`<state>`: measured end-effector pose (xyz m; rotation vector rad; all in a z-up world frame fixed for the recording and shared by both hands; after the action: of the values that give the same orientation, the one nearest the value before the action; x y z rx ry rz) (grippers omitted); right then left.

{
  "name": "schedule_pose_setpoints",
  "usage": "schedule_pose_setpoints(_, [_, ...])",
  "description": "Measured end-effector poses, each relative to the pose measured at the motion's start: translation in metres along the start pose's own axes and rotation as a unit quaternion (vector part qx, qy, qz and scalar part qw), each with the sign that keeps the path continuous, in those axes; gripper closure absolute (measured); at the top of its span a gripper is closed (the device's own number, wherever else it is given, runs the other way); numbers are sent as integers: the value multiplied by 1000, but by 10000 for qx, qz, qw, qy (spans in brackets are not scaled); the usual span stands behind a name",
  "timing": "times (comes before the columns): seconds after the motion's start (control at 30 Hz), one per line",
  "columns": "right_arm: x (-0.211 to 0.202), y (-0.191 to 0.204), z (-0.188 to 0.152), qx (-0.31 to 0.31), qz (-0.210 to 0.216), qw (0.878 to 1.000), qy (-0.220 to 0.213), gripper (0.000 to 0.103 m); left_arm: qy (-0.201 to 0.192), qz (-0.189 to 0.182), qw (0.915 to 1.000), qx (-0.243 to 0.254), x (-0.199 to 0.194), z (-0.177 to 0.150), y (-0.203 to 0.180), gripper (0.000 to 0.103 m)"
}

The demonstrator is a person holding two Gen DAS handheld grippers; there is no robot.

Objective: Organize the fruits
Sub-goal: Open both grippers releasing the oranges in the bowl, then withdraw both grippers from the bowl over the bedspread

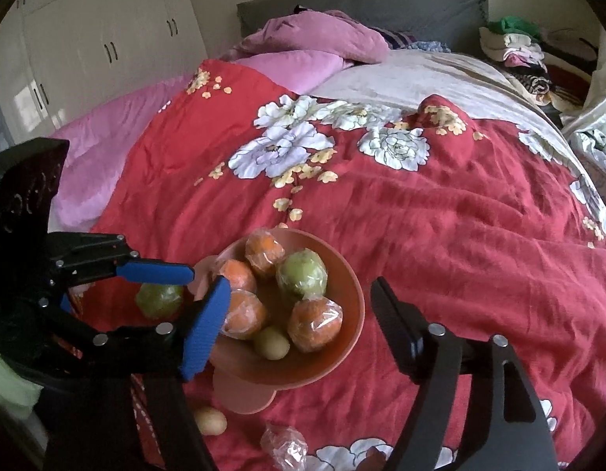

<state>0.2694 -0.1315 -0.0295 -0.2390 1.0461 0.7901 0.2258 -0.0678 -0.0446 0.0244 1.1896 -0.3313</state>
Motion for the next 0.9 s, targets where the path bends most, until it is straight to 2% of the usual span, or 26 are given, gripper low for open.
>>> schedule_pose_setpoints(0.1, [-1,0,0,3,-9,10000,-21,24,-16,29,10000,-27,-1,-1,1,50])
schedule_pose_setpoints(0.13, [-2,0,0,19,-20,10000,-28,19,-19,43,10000,-37,-1,-1,2,48])
schedule_pose_setpoints(0.4, [-9,3,1,34,-43,9999,-146,12,-75,116,9997,-181,-6,-4,11,39])
schedule_pose_setpoints(0.9, [-24,6,-1,79,-79,9992,-390,7,-443,237,9969,-599,-36,-17,40,18])
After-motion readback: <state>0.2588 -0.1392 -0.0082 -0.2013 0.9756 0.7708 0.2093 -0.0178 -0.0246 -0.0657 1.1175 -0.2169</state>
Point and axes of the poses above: each gripper's, at about its wrist camera, not at the fingertips, and x roughly the way its jaws point, y to its left, z to its top, the point moved 7 cm from there along x, roughly the way its jaws point, and after that the axes turned 13 degrees about y, right-handed, at the moved point
